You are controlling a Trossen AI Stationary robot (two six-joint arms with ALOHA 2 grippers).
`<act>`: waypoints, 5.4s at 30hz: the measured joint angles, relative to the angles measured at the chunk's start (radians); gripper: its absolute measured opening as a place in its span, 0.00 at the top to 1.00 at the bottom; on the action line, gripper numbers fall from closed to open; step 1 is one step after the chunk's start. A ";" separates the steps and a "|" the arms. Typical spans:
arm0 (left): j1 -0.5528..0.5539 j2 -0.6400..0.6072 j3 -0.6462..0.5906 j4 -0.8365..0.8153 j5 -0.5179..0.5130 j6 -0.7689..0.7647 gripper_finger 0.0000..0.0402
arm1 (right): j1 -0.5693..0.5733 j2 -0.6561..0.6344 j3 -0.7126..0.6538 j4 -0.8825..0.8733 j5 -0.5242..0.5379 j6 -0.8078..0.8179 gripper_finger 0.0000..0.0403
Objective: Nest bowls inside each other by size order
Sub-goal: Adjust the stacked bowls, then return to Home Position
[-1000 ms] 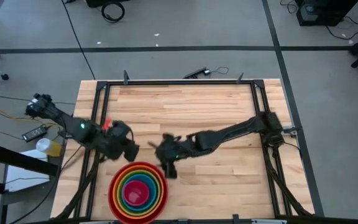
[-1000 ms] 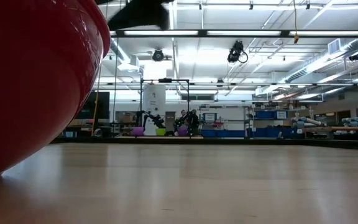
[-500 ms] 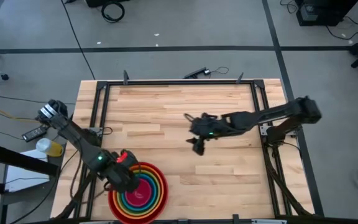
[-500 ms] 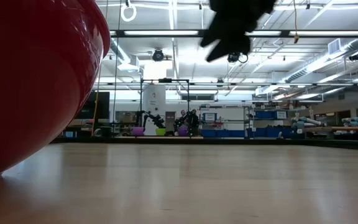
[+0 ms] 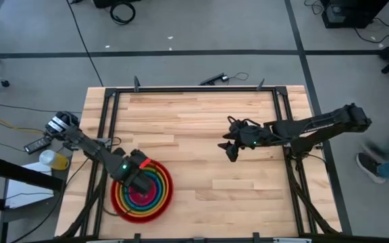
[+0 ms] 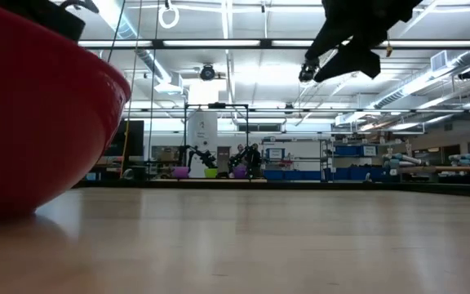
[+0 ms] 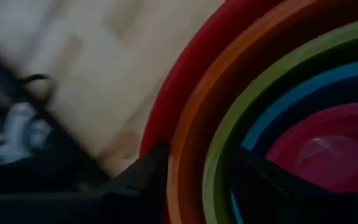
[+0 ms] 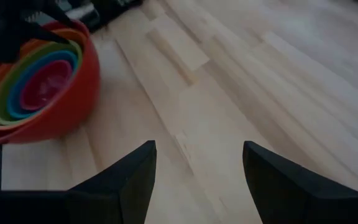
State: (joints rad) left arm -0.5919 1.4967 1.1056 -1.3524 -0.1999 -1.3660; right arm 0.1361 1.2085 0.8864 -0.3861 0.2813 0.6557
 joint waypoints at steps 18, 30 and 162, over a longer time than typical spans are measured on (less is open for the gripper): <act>0.103 -0.340 0.047 0.361 -0.473 0.288 0.66 | 0.049 -0.017 0.000 0.409 -0.235 -0.138 0.68; 0.511 -0.528 -0.008 0.843 -0.272 1.080 0.97 | 0.035 -0.222 0.000 0.381 -0.303 -0.580 0.98; 0.686 -1.493 -1.052 1.437 0.283 1.248 1.00 | -0.244 -1.195 -0.791 0.508 -0.579 -0.401 0.99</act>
State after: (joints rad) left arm 0.0940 0.0036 0.0540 0.0842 0.0834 -0.1176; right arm -0.1081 0.0139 0.0950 0.1215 -0.2972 0.2546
